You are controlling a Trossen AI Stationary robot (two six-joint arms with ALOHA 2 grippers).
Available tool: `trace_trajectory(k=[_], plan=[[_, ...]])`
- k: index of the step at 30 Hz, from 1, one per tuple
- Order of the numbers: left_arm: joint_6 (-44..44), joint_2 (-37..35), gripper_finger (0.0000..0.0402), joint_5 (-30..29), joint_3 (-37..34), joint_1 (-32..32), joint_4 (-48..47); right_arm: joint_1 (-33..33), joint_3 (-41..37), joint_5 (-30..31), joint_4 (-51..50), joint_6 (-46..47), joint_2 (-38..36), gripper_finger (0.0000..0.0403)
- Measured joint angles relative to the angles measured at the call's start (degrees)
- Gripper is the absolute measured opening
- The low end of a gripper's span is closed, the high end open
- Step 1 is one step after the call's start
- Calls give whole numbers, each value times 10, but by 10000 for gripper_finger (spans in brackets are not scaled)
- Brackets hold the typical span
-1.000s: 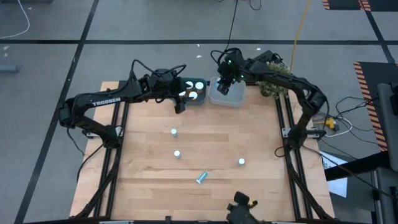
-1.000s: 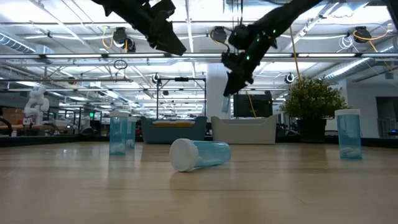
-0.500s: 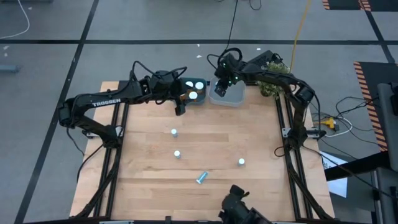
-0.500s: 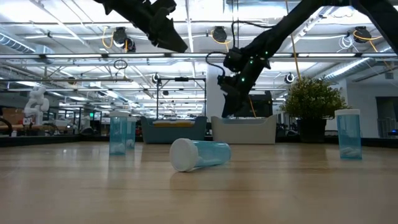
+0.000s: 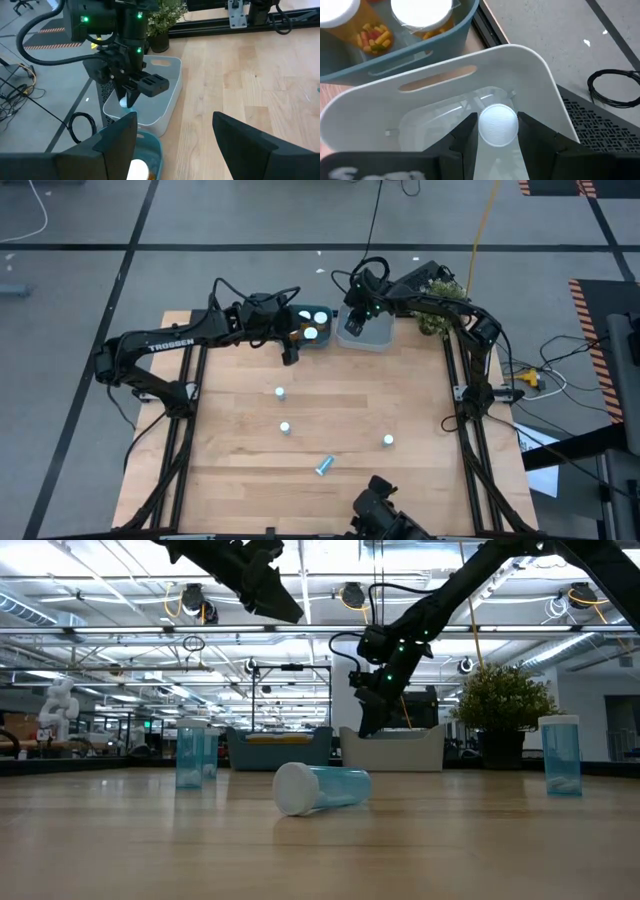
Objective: Pick and place medicine bottles into bin by pill shape (circle, oval)
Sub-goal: Put the blue pill bottle into the gray bin
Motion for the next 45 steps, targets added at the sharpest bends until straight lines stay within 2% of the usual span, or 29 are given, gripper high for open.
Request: trace_trajectory(k=[6,18,28,33,38,42,45], plan=[[0,0,262,0,0,-8,1,0,0,16,0,-3,9,117],[3,0,262,0,0,-14,11,0,0,12,4,-5,12,118],[1,0,262,0,0,-14,12,1,0,13,-5,5,5,192],[1,0,262,0,0,-17,13,1,0,12,-30,12,-37,218],[1,0,262,0,0,-27,13,6,0,12,-106,20,-97,228],[3,0,262,0,0,-39,13,33,-7,11,-183,30,-155,228],[1,0,262,0,0,-49,13,69,-45,11,-186,47,-213,227]])
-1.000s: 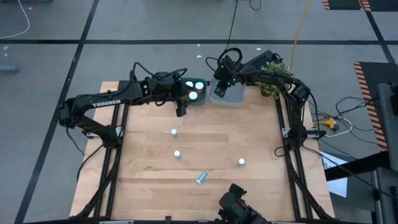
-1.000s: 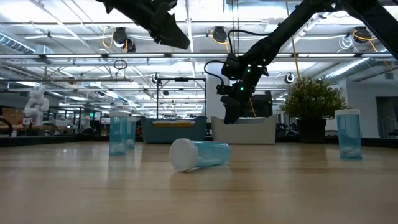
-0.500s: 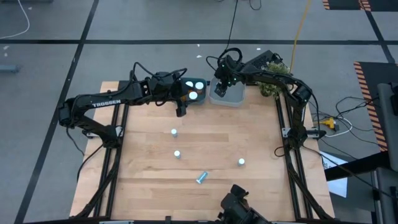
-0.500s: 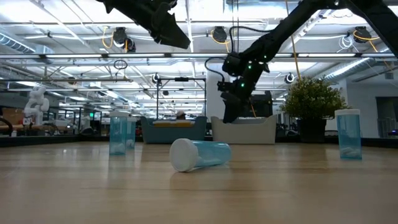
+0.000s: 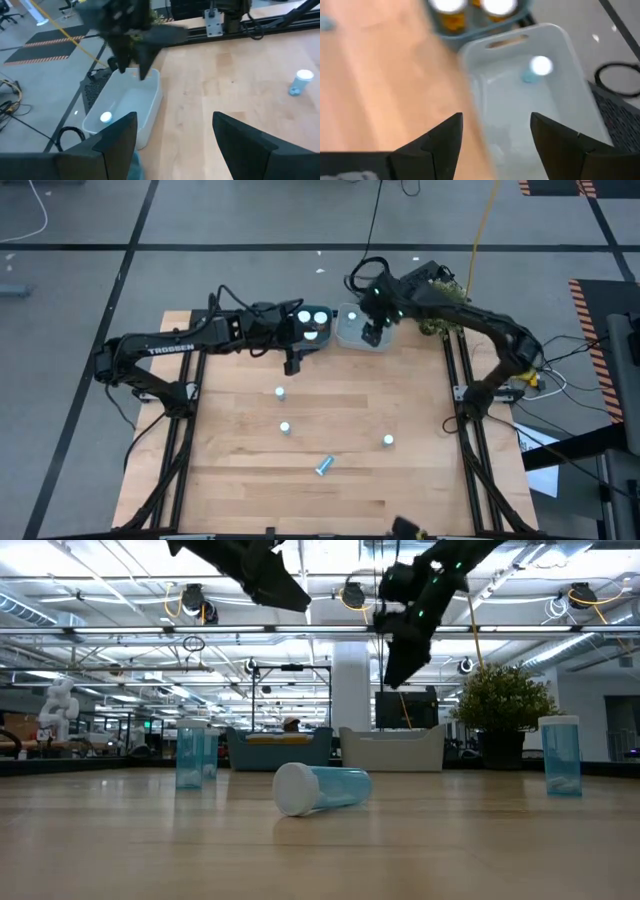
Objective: Pick and place medicine bottles into bin by pill shape (circle, oval)
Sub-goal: Put the blue pill bottle into the gray bin
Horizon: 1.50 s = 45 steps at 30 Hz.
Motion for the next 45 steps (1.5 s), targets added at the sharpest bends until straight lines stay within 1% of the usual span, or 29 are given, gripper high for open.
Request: trace_trajectory(k=[4,8,10,13,15,17,18,20,22,24,27,30,35,40,43,45], plan=[[-15,0,262,-1,0,-18,-2,61,-67,1,30,28,-81,227],[-43,0,262,-1,0,-53,-27,135,-149,2,92,74,-159,226],[-58,0,262,-5,-7,-77,-32,179,-194,3,129,95,-192,226],[-83,0,262,-27,-32,-123,-18,249,-256,5,192,130,-227,226],[-99,0,262,-41,-51,-159,2,296,-287,22,235,151,-237,226],[-110,0,262,-54,-69,-201,16,340,-308,47,266,161,-237,226],[-117,1,262,-70,-80,-226,21,361,-316,59,276,162,-235,226],[-137,13,262,-120,-95,-275,24,397,-322,83,297,166,-226,226],[-155,23,262,-170,-103,-326,8,428,-325,108,310,174,-217,226],[-170,37,262,-203,-101,-369,19,452,-326,124,334,183,-206,226],[-177,56,262,-225,-101,-425,19,478,-326,124,364,198,-192,226],[-187,78,262,-225,-101,-464,33,498,-325,124,384,210,-177,226],[-193,130,262,-218,-95,-504,41,517,-325,125,404,221,-158,226],[-207,203,261,-205,-80,-512,69,531,-325,125,412,243,-143,226],[-206,249,249,-208,-62,-513,89,541,-325,126,421,257,-128,226],[-200,273,236,-209,-38,-513,95,549,-325,126,431,265,-116,226]])
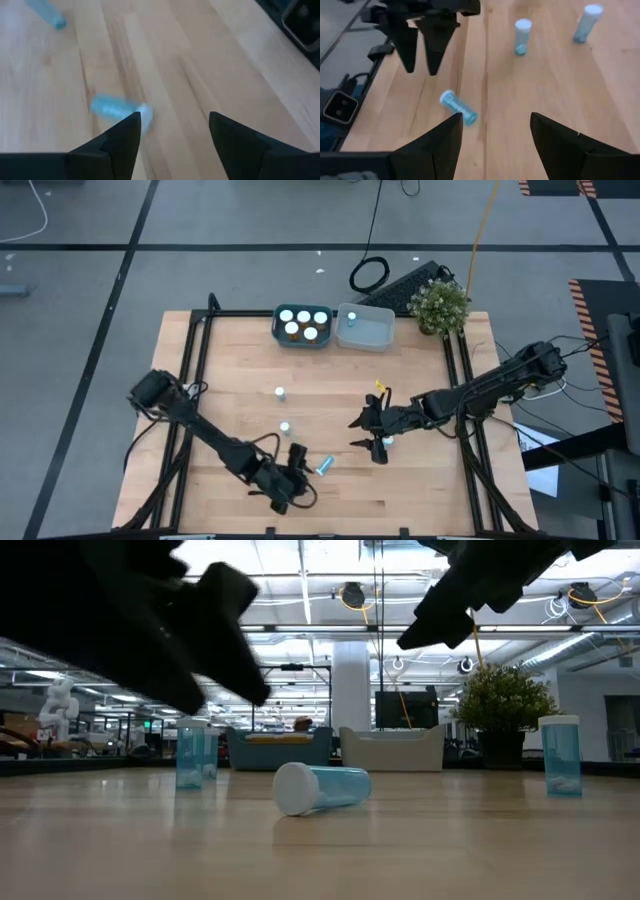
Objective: Pick and place medicine bottles into bin by pill shape (circle, oval)
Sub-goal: Put the blue pill bottle into the gray bin
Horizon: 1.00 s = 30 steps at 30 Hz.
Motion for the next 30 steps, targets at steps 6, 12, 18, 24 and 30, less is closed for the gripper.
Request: trace_trajectory(k=[6,12,18,24,30], plan=[[62,50,200,-15,63,0,-20,18,1,-1,17,20,21,226],[171,46,176,-17,133,10,-180,24,1,-4,1,20,14,226],[322,45,154,-16,180,45,-264,25,1,-4,-4,-3,5,226],[506,45,157,-39,180,61,-260,30,1,-4,-40,-10,-19,226],[507,45,160,-17,180,64,-275,40,0,-4,-66,-1,-51,226]])
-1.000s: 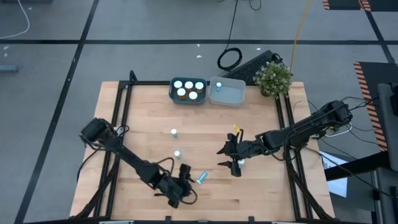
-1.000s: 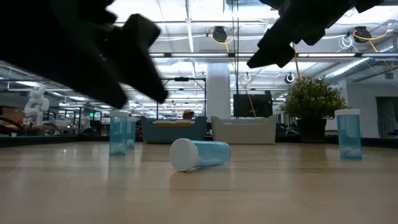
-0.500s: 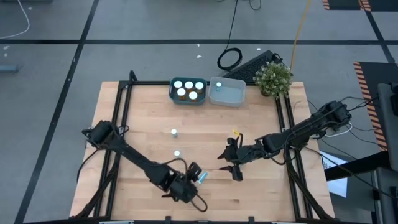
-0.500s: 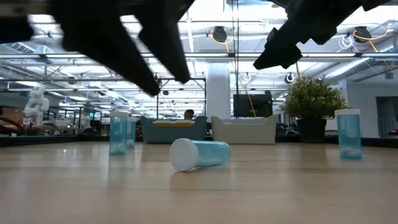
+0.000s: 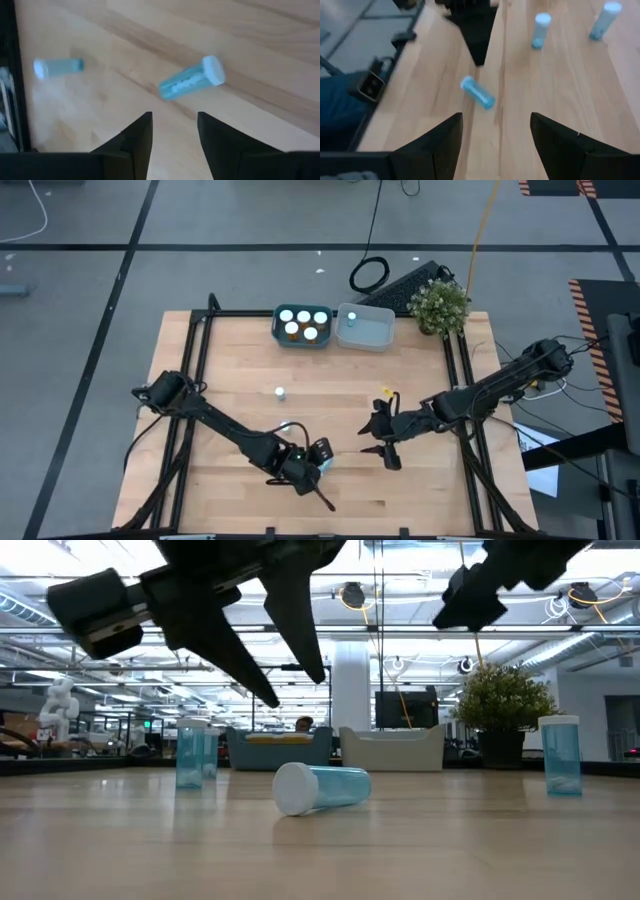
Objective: Pick and place medicine bottles into bin by pill shape (circle, oval)
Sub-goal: Put the blue pill bottle into the gray bin
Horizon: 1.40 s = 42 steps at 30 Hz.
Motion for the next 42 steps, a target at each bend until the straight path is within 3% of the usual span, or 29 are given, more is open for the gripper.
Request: trace_trajectory(k=[7,14,18,22,30,42], plan=[[151,20,212,32,-1,3,30,0,0,2,1,1,-20,226],[295,38,303,-5,-1,18,64,0,0,0,-25,-4,-46,226],[347,46,324,-12,0,27,85,0,0,2,-63,-5,-70,226],[390,64,318,3,-1,29,95,0,0,16,-81,-5,-90,226],[443,87,268,45,0,20,117,0,0,17,-83,-7,-104,226],[425,96,187,47,-5,20,95,0,0,17,-81,-8,-102,226]])
